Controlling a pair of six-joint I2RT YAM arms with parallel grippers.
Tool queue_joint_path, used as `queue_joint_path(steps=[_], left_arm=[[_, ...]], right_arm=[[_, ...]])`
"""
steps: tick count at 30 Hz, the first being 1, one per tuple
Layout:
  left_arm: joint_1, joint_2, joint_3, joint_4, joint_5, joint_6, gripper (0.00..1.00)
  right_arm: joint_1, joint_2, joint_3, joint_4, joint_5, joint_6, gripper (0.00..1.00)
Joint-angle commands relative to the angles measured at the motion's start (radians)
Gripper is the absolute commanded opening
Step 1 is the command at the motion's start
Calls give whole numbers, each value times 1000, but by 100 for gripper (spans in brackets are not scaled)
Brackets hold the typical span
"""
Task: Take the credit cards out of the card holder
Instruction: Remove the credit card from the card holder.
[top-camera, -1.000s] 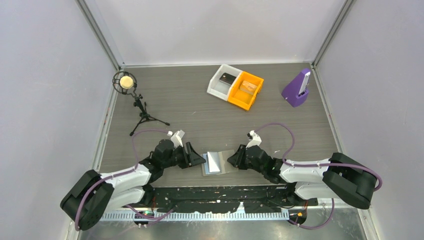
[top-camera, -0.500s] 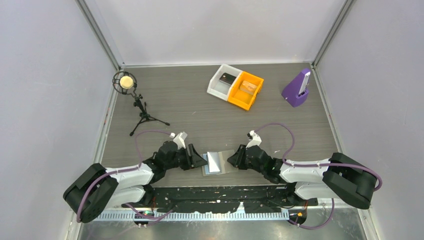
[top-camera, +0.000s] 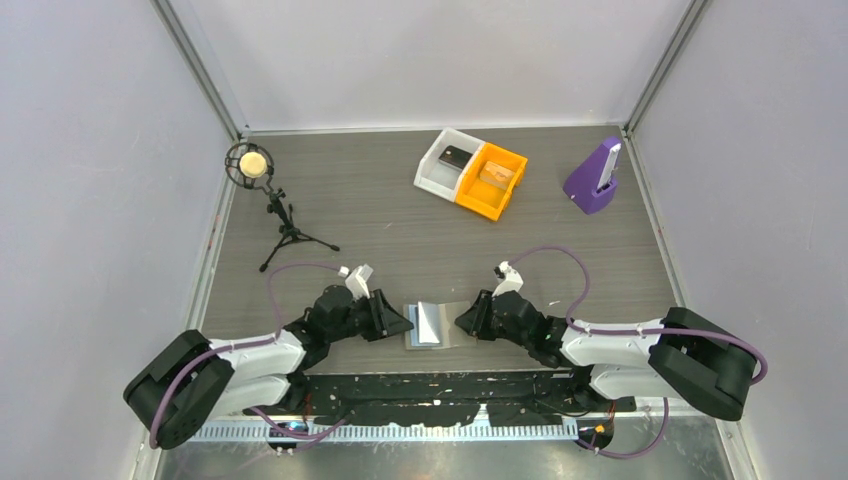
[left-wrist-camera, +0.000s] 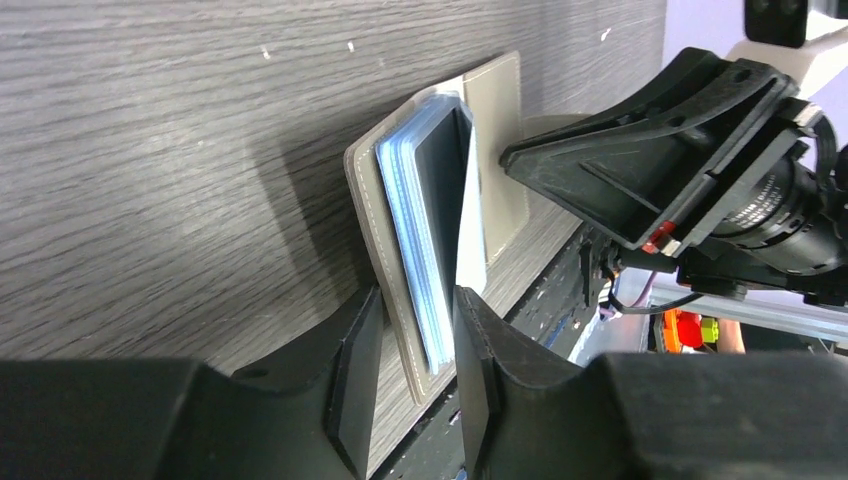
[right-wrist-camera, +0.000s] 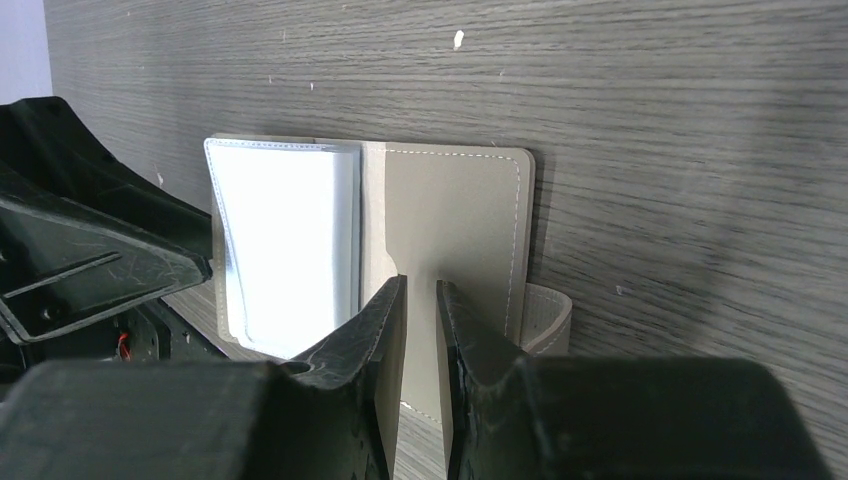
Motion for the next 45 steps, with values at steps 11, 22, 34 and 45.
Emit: queue_joint_path(steps=[11, 22, 34, 45], left_arm=[[-4, 22, 8, 132, 32, 0, 31], [-4, 20, 9, 157, 34, 1, 0], [-20, -235, -29, -67, -88, -10, 0], [-28, -517, -39, -334, -171, 24, 0]], right_arm=[[3, 12, 25, -88, -27, -41, 25], [15, -23, 93, -163, -48, -64, 31], [136, -65, 308, -342, 96, -55, 76], [178, 179, 505, -359, 102, -77, 74]])
